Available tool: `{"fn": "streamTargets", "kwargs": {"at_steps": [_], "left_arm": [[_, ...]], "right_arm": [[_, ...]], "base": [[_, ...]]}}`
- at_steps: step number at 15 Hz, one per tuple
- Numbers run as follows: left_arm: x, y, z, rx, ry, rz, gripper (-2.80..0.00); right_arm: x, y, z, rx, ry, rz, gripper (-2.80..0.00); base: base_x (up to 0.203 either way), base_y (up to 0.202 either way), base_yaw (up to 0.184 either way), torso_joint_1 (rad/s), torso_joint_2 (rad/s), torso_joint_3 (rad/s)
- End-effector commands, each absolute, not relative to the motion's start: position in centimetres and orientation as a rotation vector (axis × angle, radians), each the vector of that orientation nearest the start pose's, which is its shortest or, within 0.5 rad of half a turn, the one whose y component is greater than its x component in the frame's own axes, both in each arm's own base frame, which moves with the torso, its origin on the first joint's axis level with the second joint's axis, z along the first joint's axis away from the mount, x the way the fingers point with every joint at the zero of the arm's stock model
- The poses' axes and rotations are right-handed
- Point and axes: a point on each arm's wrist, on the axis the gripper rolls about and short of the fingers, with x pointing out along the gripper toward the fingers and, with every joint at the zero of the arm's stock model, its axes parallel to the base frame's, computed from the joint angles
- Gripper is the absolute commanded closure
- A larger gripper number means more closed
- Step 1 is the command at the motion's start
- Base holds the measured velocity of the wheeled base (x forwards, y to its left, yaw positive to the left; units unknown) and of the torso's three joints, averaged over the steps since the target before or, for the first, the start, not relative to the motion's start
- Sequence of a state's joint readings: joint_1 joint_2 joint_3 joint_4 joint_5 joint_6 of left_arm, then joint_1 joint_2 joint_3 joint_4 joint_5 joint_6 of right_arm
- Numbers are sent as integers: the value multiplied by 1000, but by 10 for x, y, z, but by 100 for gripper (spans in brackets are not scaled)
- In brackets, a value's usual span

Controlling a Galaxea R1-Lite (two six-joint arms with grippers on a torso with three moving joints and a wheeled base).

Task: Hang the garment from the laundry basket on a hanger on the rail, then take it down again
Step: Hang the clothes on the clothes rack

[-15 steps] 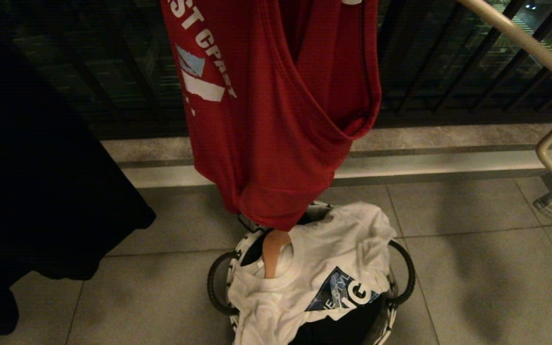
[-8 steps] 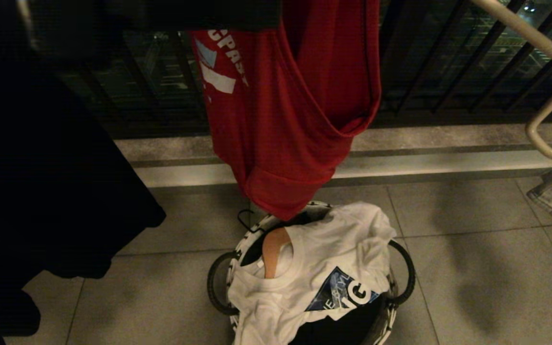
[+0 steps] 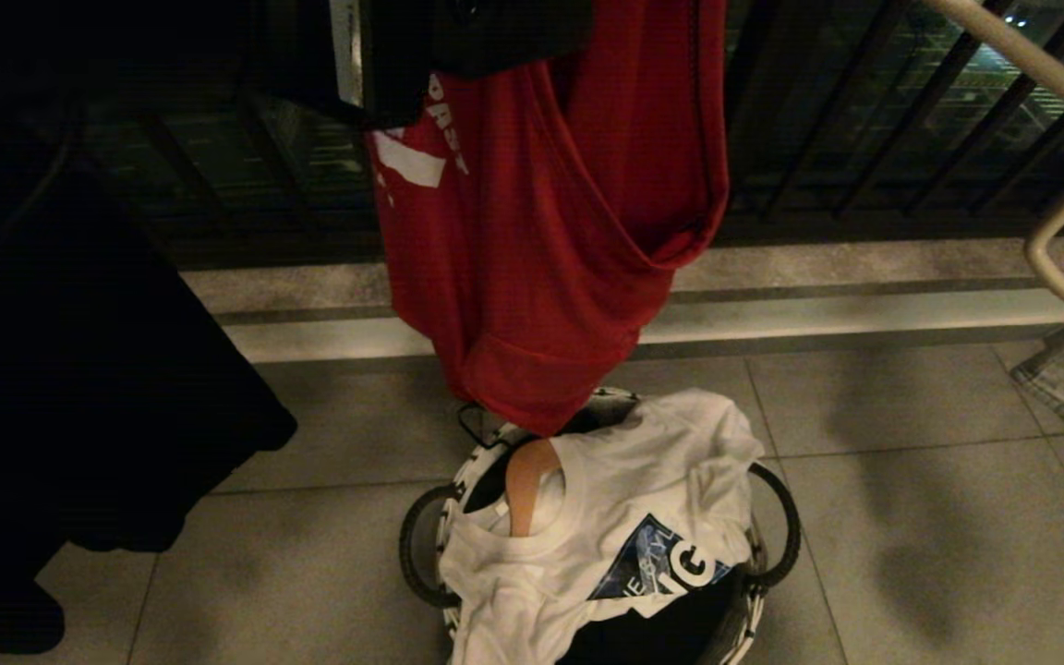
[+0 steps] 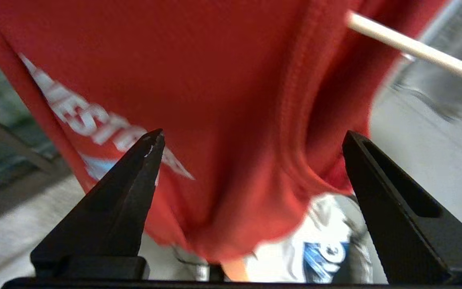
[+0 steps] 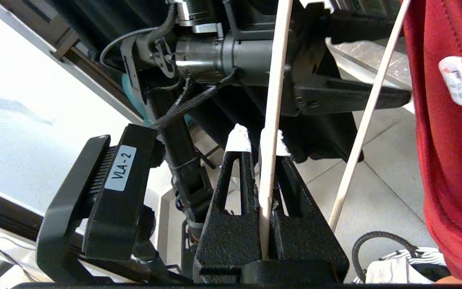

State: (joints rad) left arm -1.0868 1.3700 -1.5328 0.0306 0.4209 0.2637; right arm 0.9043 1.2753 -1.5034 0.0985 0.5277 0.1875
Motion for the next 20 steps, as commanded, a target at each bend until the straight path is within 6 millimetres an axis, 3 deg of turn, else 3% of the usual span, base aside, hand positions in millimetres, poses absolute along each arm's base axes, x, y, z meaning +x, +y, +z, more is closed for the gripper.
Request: {"fn": "streamTargets", "kwargs": {"at_steps": [1,7,8,20], "left_arm": [[103,-174,408,178,-184,-639,-280],[113,-167,404,236,-181,-542,-280],[115,-166,406,234,-205,-525,0],[117,-164,409,220,-274,-495,0]], "right_arm": [[92,136,413,181,-3,1441,0],[92,136,413,181,-2,1443,0],[92,136,413,181,-5,1443,0],[89,132,415,183,-16,1444,0]], "base": [[0,0,0,0,0,0],[0,0,0,0,0,0],[0,0,0,0,0,0],[0,0,0,0,0,0]]}}
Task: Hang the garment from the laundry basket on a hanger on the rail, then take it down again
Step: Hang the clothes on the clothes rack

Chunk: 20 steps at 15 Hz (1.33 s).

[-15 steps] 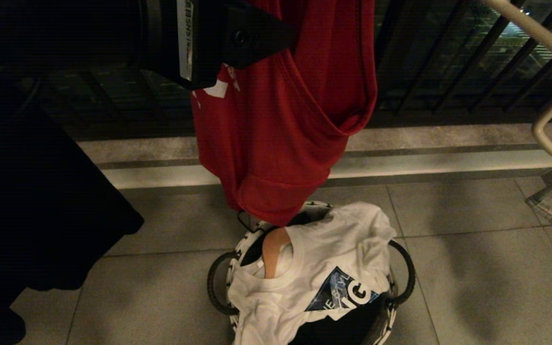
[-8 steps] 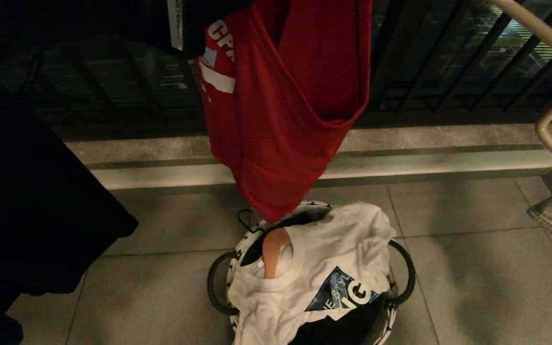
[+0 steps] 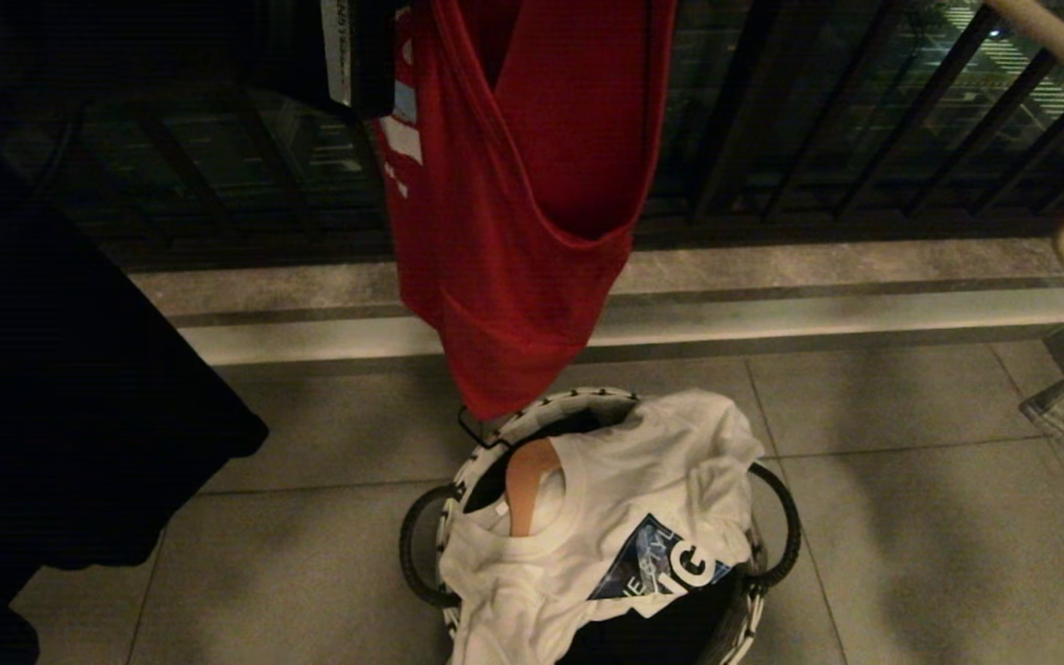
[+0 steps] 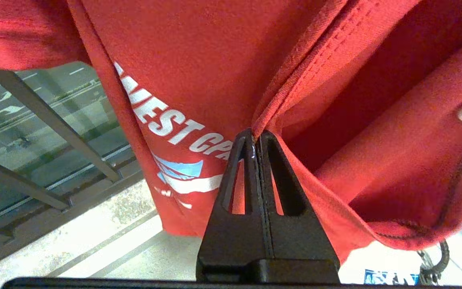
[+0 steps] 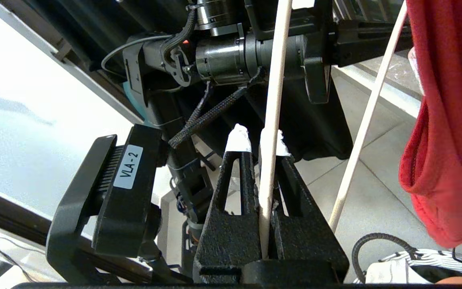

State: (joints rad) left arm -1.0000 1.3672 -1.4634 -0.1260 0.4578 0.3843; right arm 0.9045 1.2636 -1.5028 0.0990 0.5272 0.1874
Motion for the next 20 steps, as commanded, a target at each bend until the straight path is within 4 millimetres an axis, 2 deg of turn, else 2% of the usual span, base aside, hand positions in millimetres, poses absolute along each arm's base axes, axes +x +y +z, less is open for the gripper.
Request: {"fn": "streamTargets", "kwargs": {"at_steps": [1,7,10,14,17,18,20], "left_arm": [[116,-162,410,213,-276,-496,0],[86,-154,421,116,-305,-620,0],[67,-145,432,43,-250,-724,0],[67,-150,428,43,-195,-747,0],[73,-165,420,66,-161,-749,0],[75,-170,419,71,-157,-749,-280],[80,-180,417,79,-151,-744,-280]], "right_arm": [[89,132,415,183,-15,1444,0],[92,136,415,183,-11,1439,0],[96,139,415,184,-12,1415,0],[95,139,416,184,-14,1416,0],[96,140,415,185,-9,1416,0],[96,140,415,188,-7,1416,0],[96,139,415,188,-9,1416,0]], "base": [[0,0,0,0,0,0],[0,0,0,0,0,0],[0,0,0,0,0,0],[0,0,0,0,0,0],[0,0,0,0,0,0],[0,0,0,0,0,0],[0,0,0,0,0,0]]}}
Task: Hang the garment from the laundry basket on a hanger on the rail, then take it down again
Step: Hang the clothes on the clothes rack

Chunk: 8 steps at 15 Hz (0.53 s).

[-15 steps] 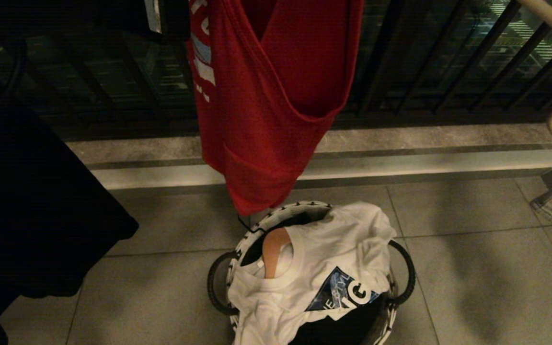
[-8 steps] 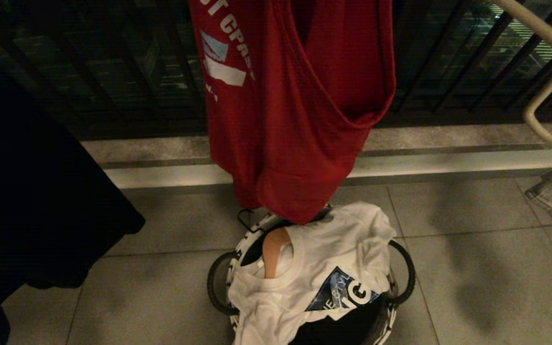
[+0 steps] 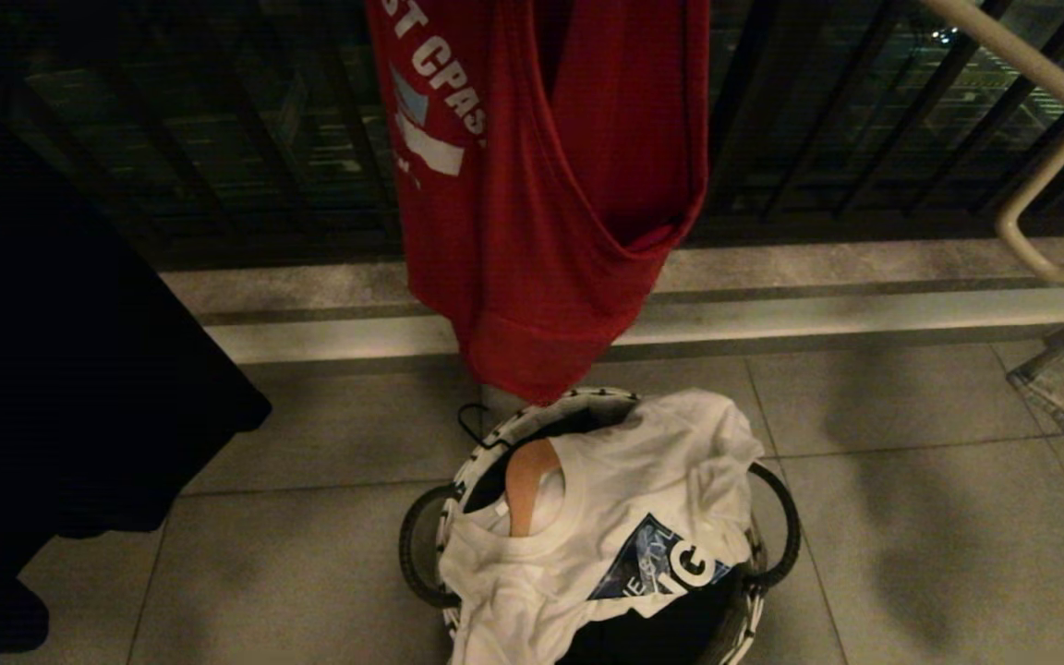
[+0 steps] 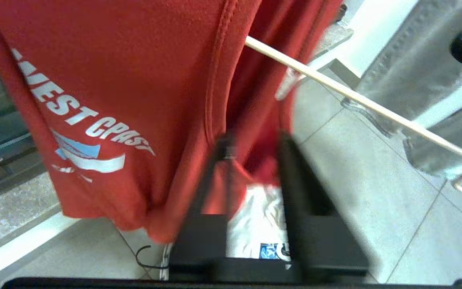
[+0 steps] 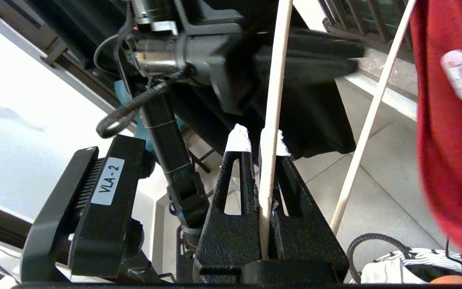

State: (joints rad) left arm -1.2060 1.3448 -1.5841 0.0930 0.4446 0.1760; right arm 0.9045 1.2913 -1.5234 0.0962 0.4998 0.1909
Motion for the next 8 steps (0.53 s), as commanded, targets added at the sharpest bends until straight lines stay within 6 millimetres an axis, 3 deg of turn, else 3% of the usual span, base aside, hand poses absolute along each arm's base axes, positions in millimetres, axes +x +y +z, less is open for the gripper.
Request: {"fn": "streamTargets", "kwargs": {"at_steps": [1,8], "left_arm": [[85,-184,415,89,-147,-722,-280],[115,-184,415,195,-221,-542,-280]], "right_arm": [[95,139,416,190,-11,1416,0],[94,137,416,189,-14,1415,0]], "base": [[0,0,0,0,0,0],[0,0,0,0,0,0]]}}
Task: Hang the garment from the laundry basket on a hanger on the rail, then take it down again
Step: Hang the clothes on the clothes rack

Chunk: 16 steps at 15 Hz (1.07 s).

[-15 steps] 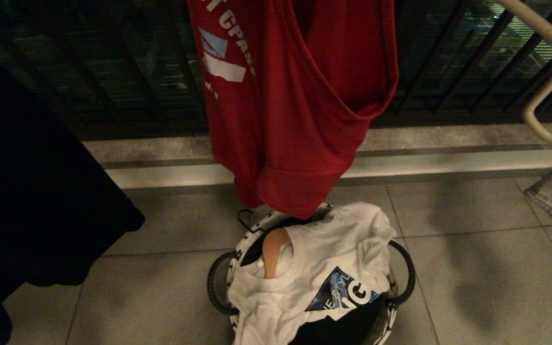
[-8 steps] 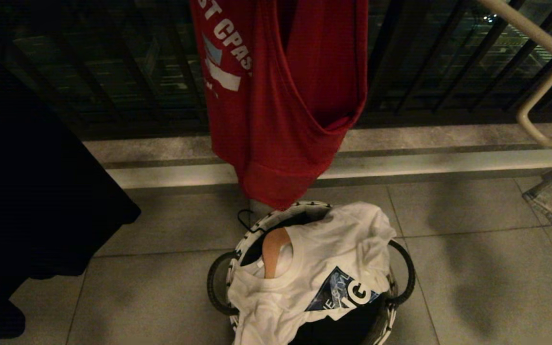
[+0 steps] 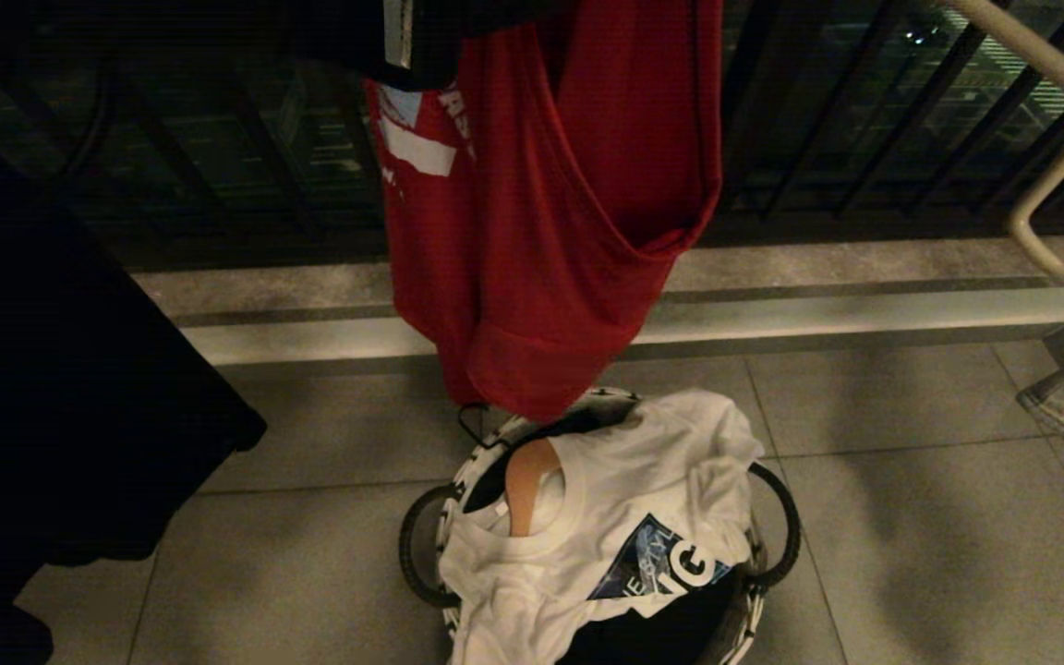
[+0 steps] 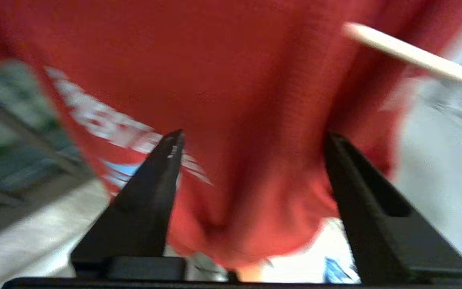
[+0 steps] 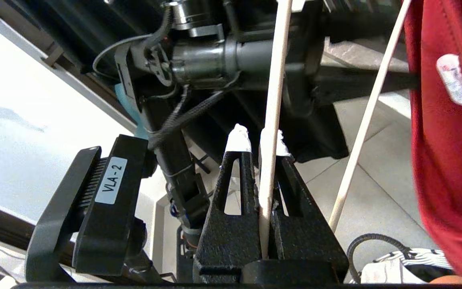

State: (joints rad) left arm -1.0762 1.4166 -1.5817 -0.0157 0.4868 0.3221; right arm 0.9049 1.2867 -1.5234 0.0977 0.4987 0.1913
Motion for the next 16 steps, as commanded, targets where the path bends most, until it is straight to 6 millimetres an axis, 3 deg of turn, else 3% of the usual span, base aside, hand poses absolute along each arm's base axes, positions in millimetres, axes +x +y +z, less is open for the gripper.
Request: {"fn": "streamTargets", "kwargs": {"at_steps": [1,8,16], "left_arm": [[116,-183,417,200,-244,-527,-280],[130,-173,419,234,-295,-417,-280],[136,-181,414,238,-338,-400,-280]], "right_arm": [[94,137,416,189,-14,1415,0],[94,137,417,190,-15,1416,0],[93,137,417,190,-16,1418,0]], "base": [[0,0,0,0,0,0],[0,0,0,0,0,0],[0,0,0,0,0,0]]}}
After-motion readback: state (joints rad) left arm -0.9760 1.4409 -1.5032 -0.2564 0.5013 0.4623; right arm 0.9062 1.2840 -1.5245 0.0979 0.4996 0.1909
